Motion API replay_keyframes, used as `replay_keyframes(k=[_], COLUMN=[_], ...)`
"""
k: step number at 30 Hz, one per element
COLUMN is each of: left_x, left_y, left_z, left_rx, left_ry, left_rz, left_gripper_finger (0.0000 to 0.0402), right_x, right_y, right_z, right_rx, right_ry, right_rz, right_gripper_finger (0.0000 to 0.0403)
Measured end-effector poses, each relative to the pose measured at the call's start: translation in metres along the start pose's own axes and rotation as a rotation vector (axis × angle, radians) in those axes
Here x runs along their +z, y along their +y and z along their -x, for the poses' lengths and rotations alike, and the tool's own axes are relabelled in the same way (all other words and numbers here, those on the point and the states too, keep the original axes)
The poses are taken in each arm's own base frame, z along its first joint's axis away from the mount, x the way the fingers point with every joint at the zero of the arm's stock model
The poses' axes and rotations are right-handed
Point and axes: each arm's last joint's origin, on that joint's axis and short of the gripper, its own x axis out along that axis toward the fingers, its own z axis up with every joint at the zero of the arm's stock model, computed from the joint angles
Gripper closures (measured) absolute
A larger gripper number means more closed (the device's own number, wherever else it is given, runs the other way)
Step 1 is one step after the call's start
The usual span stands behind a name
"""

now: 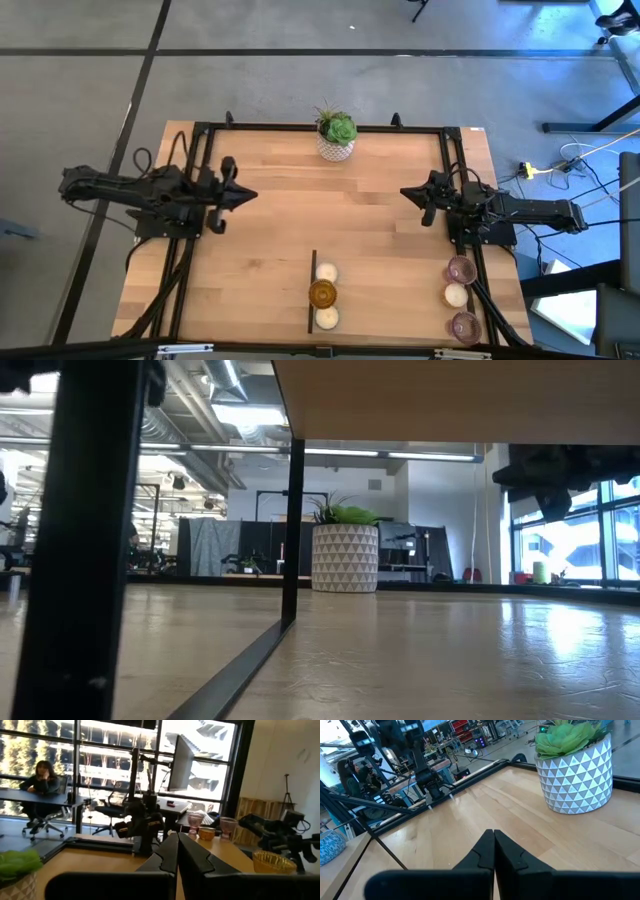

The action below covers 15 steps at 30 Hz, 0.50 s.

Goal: Pick & Place candle stick holders
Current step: Return to Home Position

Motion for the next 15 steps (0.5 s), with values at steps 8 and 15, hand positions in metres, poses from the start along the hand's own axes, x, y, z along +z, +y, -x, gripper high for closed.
replay_keyframes(k=[8, 15], left_x=[-0.032, -0.056], left_y=[0.007, 0.009], left_z=[0.036, 0.049], left_rx=[-0.016, -0.029], left_ry=[-0.068, -0.040], left_rz=[0.021, -0.017], left_gripper_finger=[0.0398, 0.0398], right_x=[0.000, 0.000], right_y=[0.000, 0.000], right_z=[0.000, 0.000], right_rx=[0.000, 0.000], right_ry=[0.000, 0.000], right_rz=[0.000, 0.000], right_gripper_finger=[0.0403, 0.0403])
